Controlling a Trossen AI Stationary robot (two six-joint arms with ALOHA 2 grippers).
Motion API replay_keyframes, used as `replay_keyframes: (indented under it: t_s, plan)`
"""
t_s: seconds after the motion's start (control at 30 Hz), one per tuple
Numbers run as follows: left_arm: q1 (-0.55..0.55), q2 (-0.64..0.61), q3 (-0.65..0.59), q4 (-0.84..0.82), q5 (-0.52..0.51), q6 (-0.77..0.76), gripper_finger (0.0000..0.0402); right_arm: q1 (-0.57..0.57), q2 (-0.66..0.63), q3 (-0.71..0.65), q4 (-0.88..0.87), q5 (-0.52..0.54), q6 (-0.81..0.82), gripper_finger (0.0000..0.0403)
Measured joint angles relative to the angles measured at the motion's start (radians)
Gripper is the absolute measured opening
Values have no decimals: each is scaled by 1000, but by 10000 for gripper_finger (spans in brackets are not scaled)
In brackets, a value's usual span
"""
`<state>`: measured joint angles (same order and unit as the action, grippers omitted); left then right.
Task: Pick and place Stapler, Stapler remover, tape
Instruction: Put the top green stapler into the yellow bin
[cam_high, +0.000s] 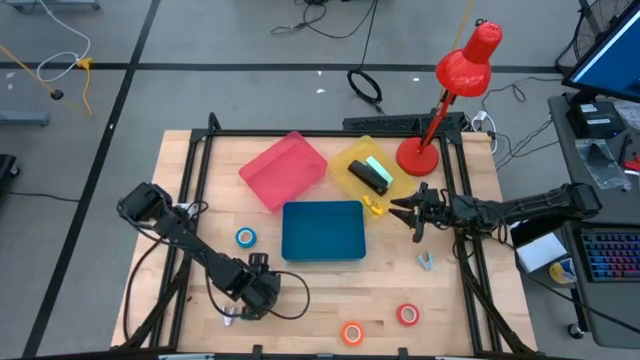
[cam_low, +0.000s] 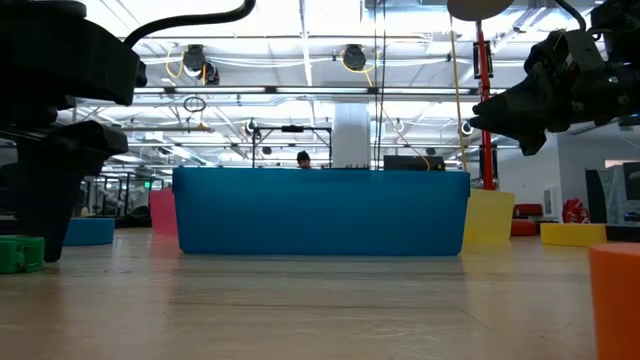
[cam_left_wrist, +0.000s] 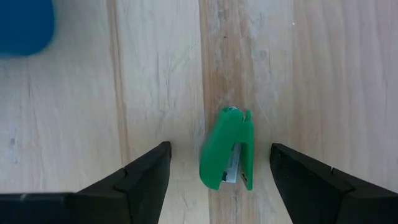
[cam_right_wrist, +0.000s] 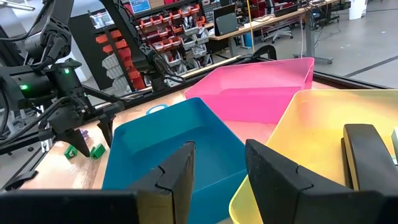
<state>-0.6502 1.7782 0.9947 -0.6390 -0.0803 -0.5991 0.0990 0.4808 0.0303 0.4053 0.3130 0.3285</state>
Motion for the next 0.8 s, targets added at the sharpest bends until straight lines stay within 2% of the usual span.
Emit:
replay_keyframes:
  t_s: [0.17,0.3,0.47,0.73,0.8]
  plan:
    - [0,0,-1,-10,-2,-5,214,0,0,0,0,0,0,134]
    - [0,0,-1,-13,-7,-22,138,0,0,0,1,0,13,134]
    - [20,0,-1,2,0,-116,46,0,0,0,5,0,52,134]
    - [65,-55,-7,40,64,-167,47,0,0,0,153,-7,89,134]
    - [81,-84,-7,69,86,-171,52,1,0,0,214,-37,89,134]
